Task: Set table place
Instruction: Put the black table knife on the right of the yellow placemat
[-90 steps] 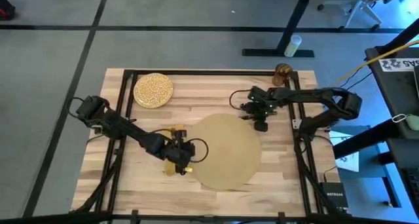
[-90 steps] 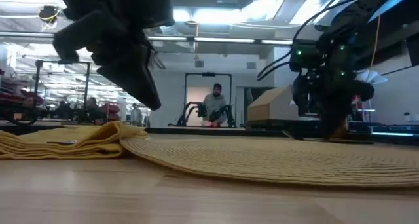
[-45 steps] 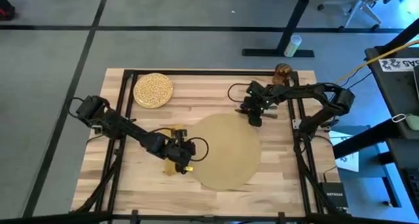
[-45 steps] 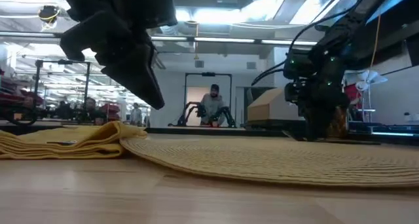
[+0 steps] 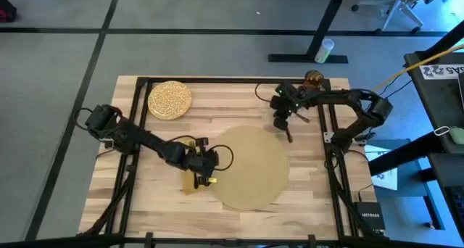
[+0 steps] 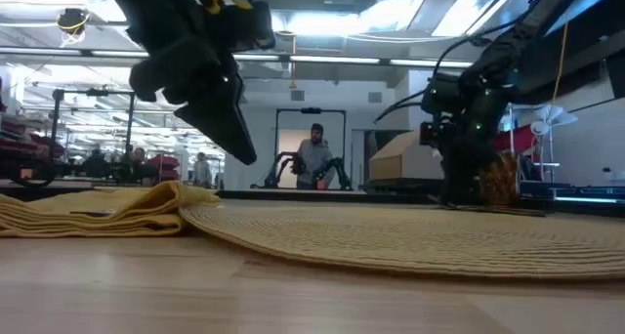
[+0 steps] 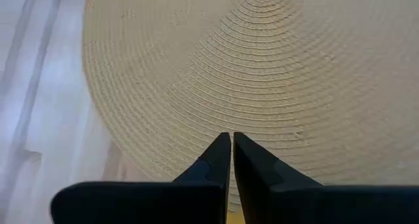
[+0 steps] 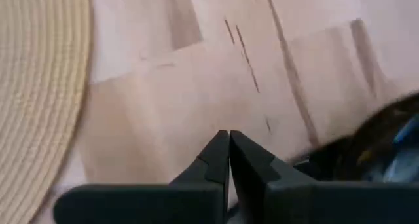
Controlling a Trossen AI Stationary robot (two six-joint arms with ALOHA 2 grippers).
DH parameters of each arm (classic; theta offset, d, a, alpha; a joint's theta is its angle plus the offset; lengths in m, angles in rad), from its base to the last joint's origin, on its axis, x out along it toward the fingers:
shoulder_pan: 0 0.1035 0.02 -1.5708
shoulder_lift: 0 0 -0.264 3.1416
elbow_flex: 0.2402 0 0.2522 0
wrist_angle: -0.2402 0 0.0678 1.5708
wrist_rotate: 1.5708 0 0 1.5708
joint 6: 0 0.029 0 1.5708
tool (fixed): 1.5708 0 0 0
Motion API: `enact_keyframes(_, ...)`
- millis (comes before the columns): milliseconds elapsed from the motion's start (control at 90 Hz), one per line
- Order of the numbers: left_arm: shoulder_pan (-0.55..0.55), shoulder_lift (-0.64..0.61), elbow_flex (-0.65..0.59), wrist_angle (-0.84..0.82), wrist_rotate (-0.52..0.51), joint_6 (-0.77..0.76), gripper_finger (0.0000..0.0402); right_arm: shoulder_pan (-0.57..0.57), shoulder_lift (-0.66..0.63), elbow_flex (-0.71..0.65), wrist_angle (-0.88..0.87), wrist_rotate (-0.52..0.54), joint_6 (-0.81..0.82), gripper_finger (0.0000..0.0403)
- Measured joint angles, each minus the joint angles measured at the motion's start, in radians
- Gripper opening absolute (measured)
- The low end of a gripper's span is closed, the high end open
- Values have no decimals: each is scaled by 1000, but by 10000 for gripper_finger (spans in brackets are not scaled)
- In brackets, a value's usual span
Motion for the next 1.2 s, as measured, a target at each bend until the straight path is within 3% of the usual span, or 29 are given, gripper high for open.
enact_keyframes(200,41,0,0,19,0,-1,1,1,-1,74,-237,-7,-22,5)
enact_keyframes(378,89,0,0,21,0,-35,1,2,-2,93,-359,65,31,46)
enact_keyframes(589,134,0,0,21,0,-37,1,2,-2,56,-294,84,144,106)
enact_keyframes(744,157,0,0,22,0,-30,1,2,-2,2,-171,104,225,123)
enact_keyframes(1011,165,0,0,57,1,-27,1,2,21,-89,-3,119,307,116)
enact_keyframes(1200,166,1,-1,71,1,-27,1,3,22,-115,55,172,313,31)
